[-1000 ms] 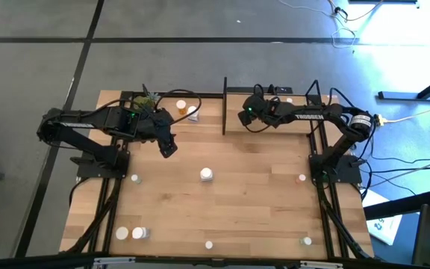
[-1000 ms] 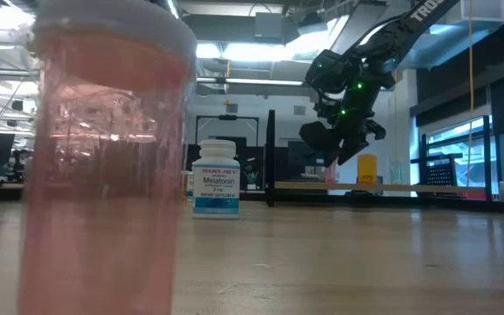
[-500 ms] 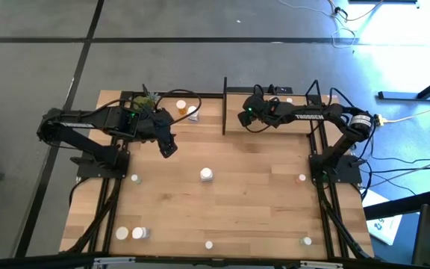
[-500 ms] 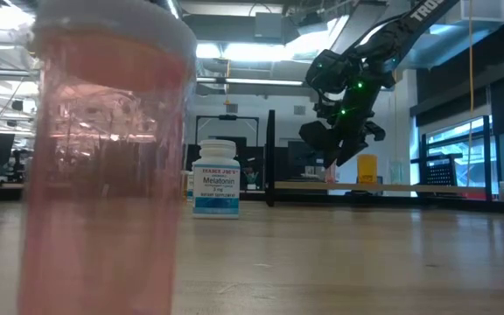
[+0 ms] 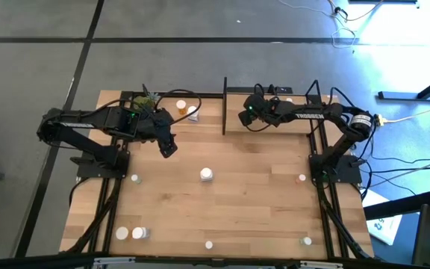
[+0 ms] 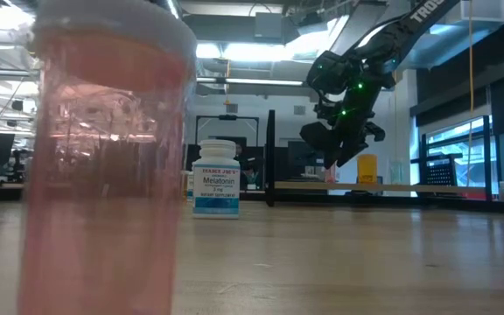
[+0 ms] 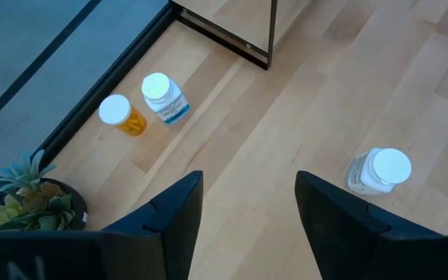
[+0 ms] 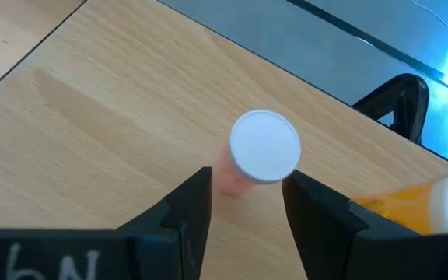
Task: Pick and place medicine bottles onto shelf by color
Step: Put the top left pink pill bottle on the shelf
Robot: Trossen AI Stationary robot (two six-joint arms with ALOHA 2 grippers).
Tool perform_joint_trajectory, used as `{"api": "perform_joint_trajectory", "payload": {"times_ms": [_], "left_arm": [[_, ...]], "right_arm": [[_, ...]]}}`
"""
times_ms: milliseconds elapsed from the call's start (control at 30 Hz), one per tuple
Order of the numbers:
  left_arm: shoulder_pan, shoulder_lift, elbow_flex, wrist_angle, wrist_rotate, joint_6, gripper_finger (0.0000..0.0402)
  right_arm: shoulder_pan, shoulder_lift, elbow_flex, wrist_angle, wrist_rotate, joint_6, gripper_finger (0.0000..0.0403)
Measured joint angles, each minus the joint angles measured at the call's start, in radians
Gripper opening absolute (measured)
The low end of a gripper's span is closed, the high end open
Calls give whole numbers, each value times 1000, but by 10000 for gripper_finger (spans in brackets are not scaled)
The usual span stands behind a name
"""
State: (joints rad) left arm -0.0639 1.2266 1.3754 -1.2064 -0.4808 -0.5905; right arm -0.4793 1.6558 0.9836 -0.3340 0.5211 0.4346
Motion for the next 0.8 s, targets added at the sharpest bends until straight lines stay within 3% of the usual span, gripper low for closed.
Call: {"api": "perform_joint_trajectory", "payload": {"times_ms": [233, 800], "left_arm": [[0, 0, 0, 0, 0, 0, 199], [0, 0, 0, 0, 0, 0, 199]], "right_arm": [[-2, 0, 0, 0, -54, 11, 159], [-2, -3, 0, 0, -52, 23, 150]]}}
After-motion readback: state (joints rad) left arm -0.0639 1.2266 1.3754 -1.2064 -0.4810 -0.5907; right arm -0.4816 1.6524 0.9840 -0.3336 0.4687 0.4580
